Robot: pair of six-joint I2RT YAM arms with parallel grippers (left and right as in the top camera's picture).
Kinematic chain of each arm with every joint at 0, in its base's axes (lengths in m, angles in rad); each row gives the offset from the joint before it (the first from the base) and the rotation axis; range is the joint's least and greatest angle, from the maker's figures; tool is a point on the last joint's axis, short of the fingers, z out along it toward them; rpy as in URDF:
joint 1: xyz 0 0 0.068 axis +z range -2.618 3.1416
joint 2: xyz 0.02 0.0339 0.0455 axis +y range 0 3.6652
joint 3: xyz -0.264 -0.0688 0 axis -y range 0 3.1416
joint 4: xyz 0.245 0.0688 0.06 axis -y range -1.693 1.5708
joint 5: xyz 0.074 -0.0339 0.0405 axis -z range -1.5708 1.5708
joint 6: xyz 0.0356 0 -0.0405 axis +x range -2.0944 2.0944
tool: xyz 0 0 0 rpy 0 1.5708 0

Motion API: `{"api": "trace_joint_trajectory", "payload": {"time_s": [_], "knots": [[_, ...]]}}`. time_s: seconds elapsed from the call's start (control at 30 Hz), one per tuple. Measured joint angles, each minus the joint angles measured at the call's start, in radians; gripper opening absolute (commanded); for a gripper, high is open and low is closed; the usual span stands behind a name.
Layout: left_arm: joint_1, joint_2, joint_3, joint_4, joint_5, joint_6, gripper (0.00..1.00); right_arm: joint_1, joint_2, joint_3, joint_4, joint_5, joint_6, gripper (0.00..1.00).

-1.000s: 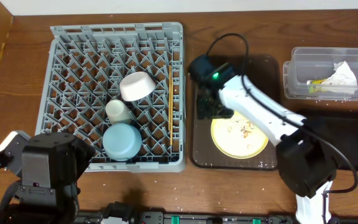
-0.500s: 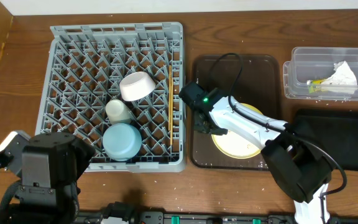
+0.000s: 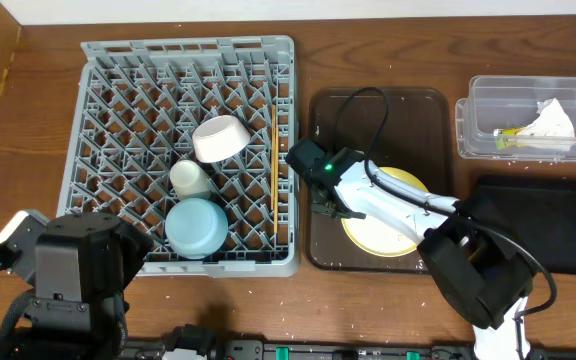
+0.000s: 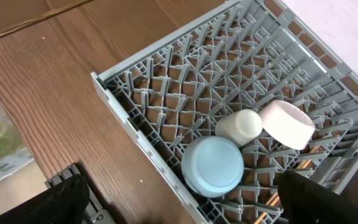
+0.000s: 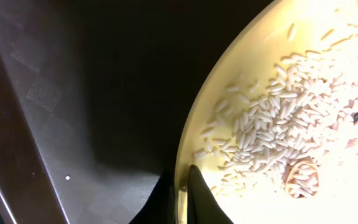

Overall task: Sort waste into correct bins and load items into the dishwasher
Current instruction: 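Close the right gripper on the yellow plate's left rim and lift, then carry the yellow plate right and tip the rice onto the black tray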

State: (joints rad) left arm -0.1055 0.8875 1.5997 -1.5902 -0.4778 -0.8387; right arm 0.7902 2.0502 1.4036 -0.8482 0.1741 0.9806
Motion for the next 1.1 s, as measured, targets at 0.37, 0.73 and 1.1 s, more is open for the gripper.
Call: {"api": "trace_joint_trajectory", "payload": {"time_s": [0.37,0.73,1.1], "knots": [[0.0,0.0,0.0,0.0,0.0,0.0,0.98,0.0,0.0,0.052,-0.151,-0.001,-0.005,0.01],[0.0,0.0,0.0,0.0,0.0,0.0,0.98,0.0,0.0,0.097,-0.241,0.029,-0.024,0.01],[0.0,0.0,0.0,0.0,0.0,0.0,0.98,0.053,0.0,0.103,-0.284,0.069,-0.027,0.01]]}}
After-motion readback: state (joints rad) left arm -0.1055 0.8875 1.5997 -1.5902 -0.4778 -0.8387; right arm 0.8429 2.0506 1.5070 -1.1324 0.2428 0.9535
